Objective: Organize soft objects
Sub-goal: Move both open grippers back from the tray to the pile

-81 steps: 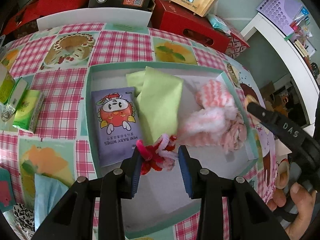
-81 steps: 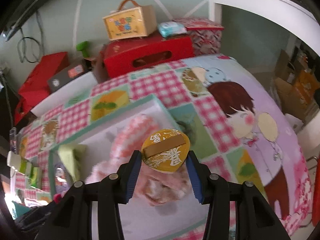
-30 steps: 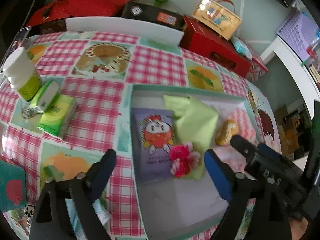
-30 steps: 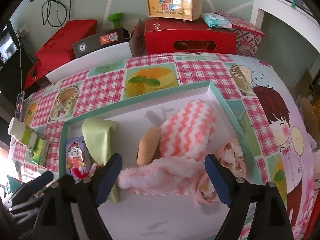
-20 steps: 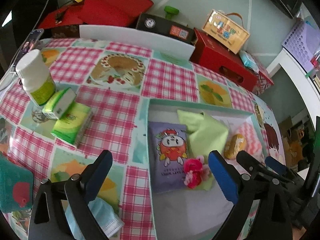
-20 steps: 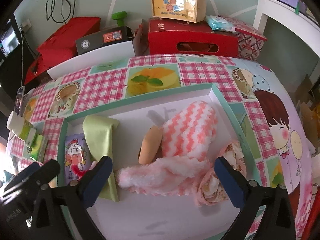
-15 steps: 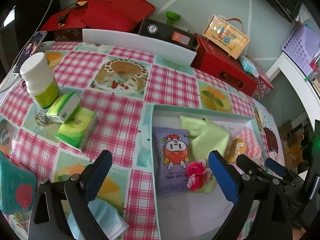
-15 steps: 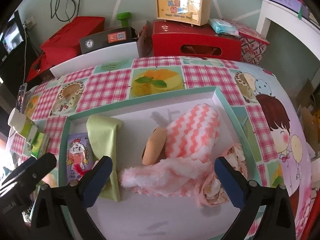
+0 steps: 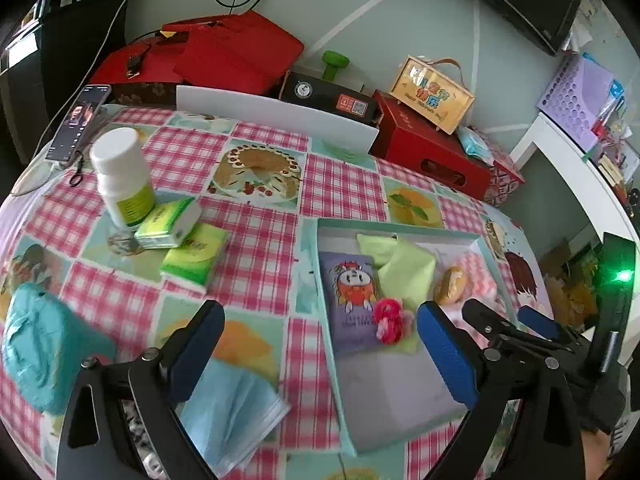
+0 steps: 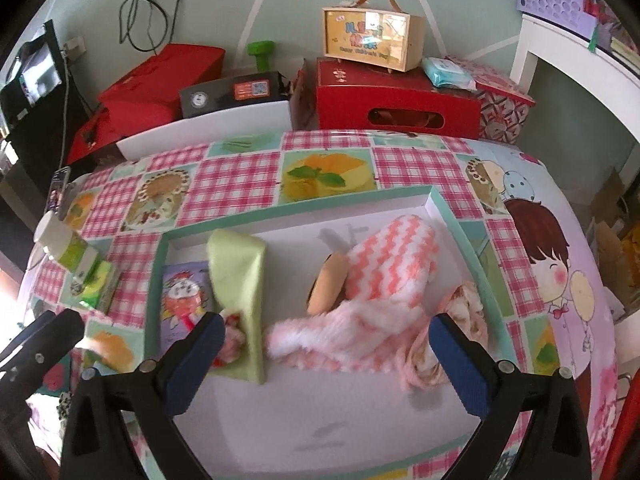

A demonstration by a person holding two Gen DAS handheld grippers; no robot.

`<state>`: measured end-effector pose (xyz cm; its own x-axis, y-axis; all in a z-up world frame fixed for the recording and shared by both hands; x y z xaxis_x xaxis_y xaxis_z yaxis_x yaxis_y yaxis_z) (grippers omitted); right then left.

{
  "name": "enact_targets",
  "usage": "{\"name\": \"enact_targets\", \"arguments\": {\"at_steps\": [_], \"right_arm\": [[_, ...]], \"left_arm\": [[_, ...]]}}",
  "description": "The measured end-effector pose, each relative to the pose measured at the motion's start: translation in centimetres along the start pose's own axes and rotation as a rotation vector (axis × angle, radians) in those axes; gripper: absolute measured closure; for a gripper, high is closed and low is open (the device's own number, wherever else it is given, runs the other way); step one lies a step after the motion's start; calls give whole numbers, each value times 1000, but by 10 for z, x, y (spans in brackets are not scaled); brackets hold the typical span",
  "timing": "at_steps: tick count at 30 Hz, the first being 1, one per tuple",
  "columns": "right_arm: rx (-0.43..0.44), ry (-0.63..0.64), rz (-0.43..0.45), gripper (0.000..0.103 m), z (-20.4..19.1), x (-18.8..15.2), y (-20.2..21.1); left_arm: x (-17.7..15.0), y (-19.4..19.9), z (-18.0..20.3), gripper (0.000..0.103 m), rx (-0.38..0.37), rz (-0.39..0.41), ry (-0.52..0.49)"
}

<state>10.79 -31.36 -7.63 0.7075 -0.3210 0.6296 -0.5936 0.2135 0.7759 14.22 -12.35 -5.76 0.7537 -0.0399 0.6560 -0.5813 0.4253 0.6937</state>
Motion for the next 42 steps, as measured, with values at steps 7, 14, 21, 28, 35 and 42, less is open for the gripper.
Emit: {"name": "enact_targets", "arguments": {"at_steps": [7, 14, 21, 28, 35, 42], "right_arm": [[69, -33, -33, 0, -21, -29, 19], [75, -1, -87, 0, -33, -65, 34], [77, 47, -98, 0, -46, -79, 55], [107, 94, -82, 0, -71, -83, 75], [151, 137, -84, 0, -104, -90, 85], [184, 205, -100, 0, -136, -105, 84]], "left_arm": [[-9, 33, -19, 6, 34, -15, -6], [-20, 63, -43, 6, 75, -20, -7], [-37, 85, -81, 6, 130, -48, 72], [-55, 106, -119, 6, 147, -56, 145], [-69, 121, -159, 6, 198, -48, 198], [-79, 120, -181, 6, 196, -68, 245]]}}
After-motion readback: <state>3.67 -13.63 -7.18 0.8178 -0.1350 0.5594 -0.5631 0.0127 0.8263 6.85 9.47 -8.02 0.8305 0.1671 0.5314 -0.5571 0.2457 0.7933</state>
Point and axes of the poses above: each gripper's, at about its wrist camera, not at the fingertips, and y roughly against the way its jaws point, z to its right, x to its top, the point moved 9 cm from there along -y, roughly the way its jaws point, and after that the axes turned 6 degrees about z, right-handed, at the moved point
